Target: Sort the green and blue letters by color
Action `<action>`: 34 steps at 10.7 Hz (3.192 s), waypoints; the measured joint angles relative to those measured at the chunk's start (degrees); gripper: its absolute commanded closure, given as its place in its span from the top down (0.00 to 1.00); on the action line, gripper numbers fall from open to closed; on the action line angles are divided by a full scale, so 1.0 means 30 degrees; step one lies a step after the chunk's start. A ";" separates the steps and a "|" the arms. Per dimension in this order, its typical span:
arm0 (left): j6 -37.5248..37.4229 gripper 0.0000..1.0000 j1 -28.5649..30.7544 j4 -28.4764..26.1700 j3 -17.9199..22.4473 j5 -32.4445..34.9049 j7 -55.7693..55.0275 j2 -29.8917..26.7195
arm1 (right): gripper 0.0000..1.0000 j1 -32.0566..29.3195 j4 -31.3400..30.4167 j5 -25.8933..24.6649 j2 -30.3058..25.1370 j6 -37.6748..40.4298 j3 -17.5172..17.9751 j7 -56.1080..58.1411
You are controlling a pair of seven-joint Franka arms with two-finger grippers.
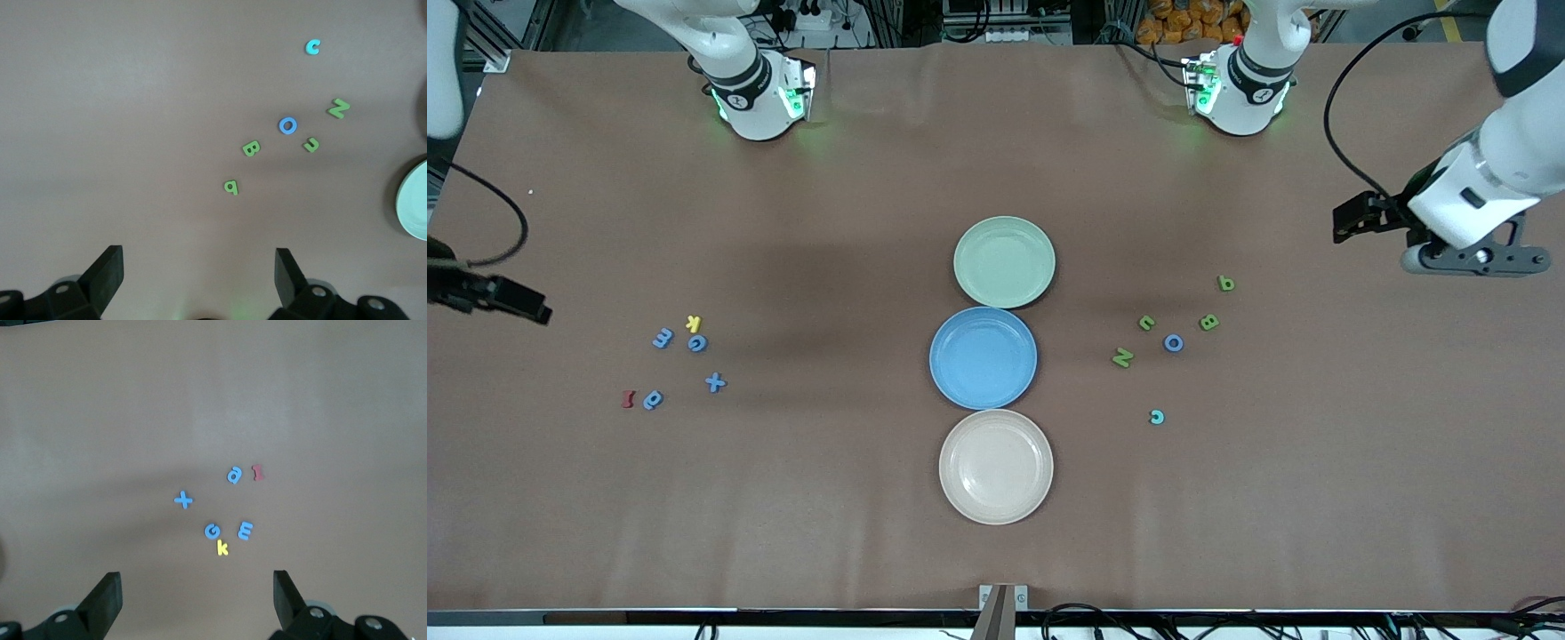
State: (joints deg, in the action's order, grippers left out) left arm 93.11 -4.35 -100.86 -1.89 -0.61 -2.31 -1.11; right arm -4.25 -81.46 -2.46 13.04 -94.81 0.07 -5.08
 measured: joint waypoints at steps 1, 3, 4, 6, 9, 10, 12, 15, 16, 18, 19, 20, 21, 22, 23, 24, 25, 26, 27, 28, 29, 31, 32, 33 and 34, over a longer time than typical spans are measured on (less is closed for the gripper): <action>0.0542 1.00 0.0001 -0.0926 0.0000 0.0000 0.0000 -0.0174 | 1.00 0.0008 -0.0405 0.0002 0.0499 -0.1126 0.0004 0.0000; 0.1414 1.00 -0.0002 -0.2963 -0.0005 0.0000 0.0000 -0.0738 | 1.00 0.0021 -0.1280 0.0009 0.1319 -0.2760 0.0011 -0.0017; 0.1851 1.00 -0.0012 -0.3747 -0.0016 0.0000 0.0001 -0.0949 | 1.00 0.0045 -0.1500 0.0019 0.1731 -0.3071 0.0017 -0.0019; 0.2724 1.00 -0.0031 -0.5078 -0.0074 0.0000 0.0001 -0.1177 | 1.00 0.0108 -0.1780 0.0909 0.2628 -0.3695 0.0029 -0.0608; 0.5714 1.00 -0.0018 -0.7807 -0.0077 -0.0001 0.0001 -0.1342 | 1.00 0.0245 -0.3550 0.2089 0.3751 -0.7050 0.0043 -0.1451; 0.6611 1.00 -0.0021 -0.8732 -0.0080 -0.0001 0.0001 -0.1540 | 1.00 0.0285 -0.4510 0.2209 0.4034 -0.8602 0.0046 -0.1884; 0.7411 1.00 -0.0032 -0.9881 -0.0131 0.0000 0.0001 -0.1946 | 1.00 0.0467 -0.5828 0.2291 0.4649 -1.0507 0.0066 -0.3693; 0.8631 1.00 -0.0105 -1.0842 -0.0933 -0.0002 -0.0656 -0.1912 | 1.00 0.1344 -0.6094 0.2287 0.5594 -1.0884 0.0063 -0.7916; 0.9441 1.00 -0.0142 -1.1339 -0.1149 -0.0002 -0.0823 -0.1816 | 1.00 0.1390 -0.6099 0.2286 0.5862 -1.0965 0.0059 -0.8867; 1.0495 1.00 -0.0152 -1.2129 -0.1293 -0.0004 -0.0832 -0.1360 | 1.00 0.1359 -0.6207 0.2286 0.6342 -1.1445 -0.0029 -1.0016; 1.0687 1.00 -0.0153 -1.2238 -0.1370 -0.0004 -0.0833 -0.1019 | 1.00 0.1310 -0.6455 0.2286 0.6479 -1.1949 -0.0060 -1.0308; 1.0810 1.00 -0.0141 -1.2254 -0.1384 -0.0004 -0.0835 -0.0677 | 1.00 0.1257 -0.6894 0.2286 0.6536 -1.2683 -0.0103 -1.0684; 1.0969 1.00 -0.0107 -1.2266 -0.1384 -0.0004 -0.0835 -0.0402 | 1.00 0.1219 -0.7371 0.2287 0.6573 -1.3396 -0.0146 -1.0964; 1.1381 1.00 -0.0094 -1.2412 -0.1384 -0.0005 -0.0835 -0.0214 | 1.00 0.1195 -0.7846 0.2287 0.6599 -1.4019 -0.0170 -1.1083; 1.1869 1.00 -0.0094 -1.2691 -0.1395 -0.0005 -0.0917 -0.0104 | 1.00 0.1179 -0.8378 0.2287 0.6623 -1.4718 -0.0179 -1.1236; 1.2346 1.00 -0.0108 -1.3043 -0.1439 -0.0005 -0.1249 -0.0052 | 1.00 0.1170 -0.9005 0.2287 0.6642 -1.5569 -0.0181 -1.1316; 1.3039 1.00 -0.0137 -1.3503 -0.1503 -0.0005 -0.1653 -0.0037 | 1.00 0.1169 -0.9596 0.2287 0.6658 -1.6297 -0.0182 -1.1353; 1.4083 1.00 -0.0145 -1.4193 -0.1615 -0.0005 -0.1912 -0.0025 | 0.66 0.1166 -1.0091 0.2287 0.6663 -1.6781 -0.0184 -1.1378; 1.5155 1.00 -0.0146 -1.4949 -0.1715 -0.0005 -0.2042 -0.0011 | 0.27 0.1152 -1.0364 0.2287 0.6663 -1.6984 -0.0188 -1.1407; 1.5873 1.00 -0.0145 -1.5548 -0.1755 -0.0005 -0.2099 0.0015 | 0.07 0.1120 -1.0455 0.2287 0.6661 -1.7021 -0.0196 -1.1408; 1.6237 1.00 -0.0143 -1.5846 -0.1757 -0.0005 -0.2113 0.0065 | 0.00 0.1088 -1.0487 0.2287 0.6659 -1.7022 -0.0200 -1.1407; 1.6841 1.00 -0.0143 -1.5966 -0.1767 -0.0005 -0.2120 0.0311 | 0.00 0.1063 -1.0506 0.2286 0.6648 -1.7020 -0.0227 -1.1346; 1.7140 1.00 -0.0143 -1.5972 -0.1769 -0.0005 -0.2126 0.0503 | 0.00 0.1054 -1.0505 0.2286 0.6598 -1.7013 -0.0253 -1.1324; 1.7483 1.00 -0.0143 -1.5983 -0.1770 -0.0005 -0.2153 0.0732 | 0.00 0.1054 -1.0506 0.2286 0.6592 -1.7022 -0.0250 -1.1308; 1.7857 1.00 -0.0144 -1.6009 -0.1775 -0.0005 -0.2266 0.1012 | 0.00 0.1055 -1.0456 0.2286 0.6586 -1.7064 -0.0226 -1.1257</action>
State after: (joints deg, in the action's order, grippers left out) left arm 146.68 -4.78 -148.89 -7.21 -0.62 -9.11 1.92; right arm -1.09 -112.83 4.39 32.80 -146.00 -0.61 -38.85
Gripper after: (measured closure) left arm 0.000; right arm 0.661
